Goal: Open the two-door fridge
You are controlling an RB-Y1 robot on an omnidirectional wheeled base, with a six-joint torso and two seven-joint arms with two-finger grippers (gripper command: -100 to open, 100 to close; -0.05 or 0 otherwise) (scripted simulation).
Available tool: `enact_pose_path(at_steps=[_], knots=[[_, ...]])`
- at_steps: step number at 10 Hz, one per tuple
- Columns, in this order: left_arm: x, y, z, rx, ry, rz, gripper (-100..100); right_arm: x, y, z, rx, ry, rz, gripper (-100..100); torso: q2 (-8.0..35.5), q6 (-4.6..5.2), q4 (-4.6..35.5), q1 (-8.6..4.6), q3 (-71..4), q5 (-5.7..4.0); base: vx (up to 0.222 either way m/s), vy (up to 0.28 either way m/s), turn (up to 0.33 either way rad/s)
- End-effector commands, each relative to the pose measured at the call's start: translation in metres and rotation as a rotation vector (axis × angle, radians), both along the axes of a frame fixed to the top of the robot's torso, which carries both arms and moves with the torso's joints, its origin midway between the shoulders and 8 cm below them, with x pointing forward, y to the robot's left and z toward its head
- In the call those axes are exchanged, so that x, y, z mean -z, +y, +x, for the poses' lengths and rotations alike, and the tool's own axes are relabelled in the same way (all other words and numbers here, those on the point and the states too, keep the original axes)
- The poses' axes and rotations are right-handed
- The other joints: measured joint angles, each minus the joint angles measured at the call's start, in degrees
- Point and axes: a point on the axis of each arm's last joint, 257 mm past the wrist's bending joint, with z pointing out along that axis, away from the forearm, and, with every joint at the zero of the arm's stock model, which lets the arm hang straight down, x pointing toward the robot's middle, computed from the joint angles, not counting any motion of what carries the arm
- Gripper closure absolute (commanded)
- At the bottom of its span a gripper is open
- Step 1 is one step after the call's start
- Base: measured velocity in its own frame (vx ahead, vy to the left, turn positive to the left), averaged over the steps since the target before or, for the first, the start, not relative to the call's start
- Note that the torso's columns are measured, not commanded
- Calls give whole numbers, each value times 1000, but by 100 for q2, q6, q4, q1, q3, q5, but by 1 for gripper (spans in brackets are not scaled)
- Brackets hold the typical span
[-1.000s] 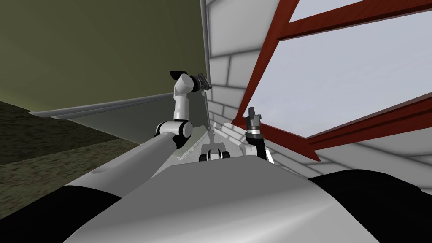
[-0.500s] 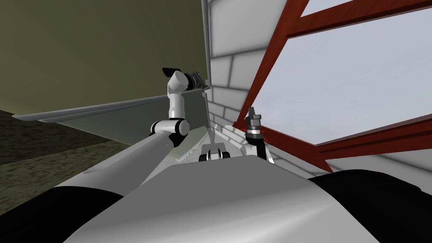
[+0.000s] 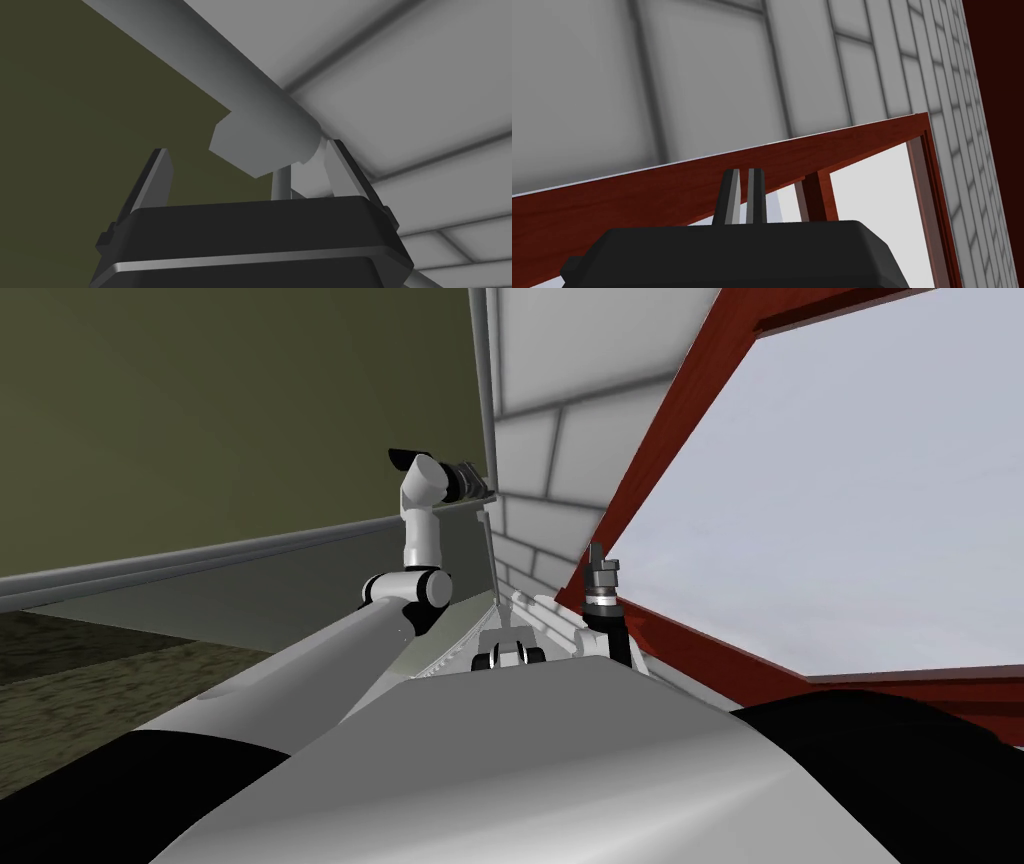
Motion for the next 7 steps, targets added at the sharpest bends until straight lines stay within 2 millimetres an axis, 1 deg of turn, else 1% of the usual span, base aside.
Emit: enact_pose_path(at_steps=[1, 2, 3, 4, 5, 6, 7], knots=[[8, -26, -6, 41, 40, -41, -100, 0, 0, 0, 0, 0, 0, 0, 7, 1, 2, 1, 4, 0, 102, -52, 25], [10, -33, -8, 52, 45, -46, -100, 0, 0, 0, 0, 0, 0, 0, 21, 0, 7, 6, 14, 2, 49, -26, 10], [8, -25, -5, 45, 41, -42, -100, 0, 0, 0, 0, 0, 0, 0, 34, -1, 13, 13, 23, 3, 19, -9, -2], [5, -25, -5, 44, 42, -40, -100, 0, 0, 0, 0, 0, 0, 0, 36, -3, 15, 14, 25, 4, 95, -54, -18], [6, -26, -5, 45, 41, -41, -100, 0, 0, 0, 0, 0, 0, 0, 4, -2, 7, -7, 6, -2, 59, -33, 2], [5, -26, -5, 45, 41, -41, 100, 0, 0, 0, 0, 0, 0, 0, 5, -1, 3, -1, 4, -1, 8, -5, 3], [3, -49, -17, 97, 41, -41, 100, 0, 0, 0, 0, 0, 0, 0, 15, 0, 3, 7, 11, 1, -140, 46, -96]])
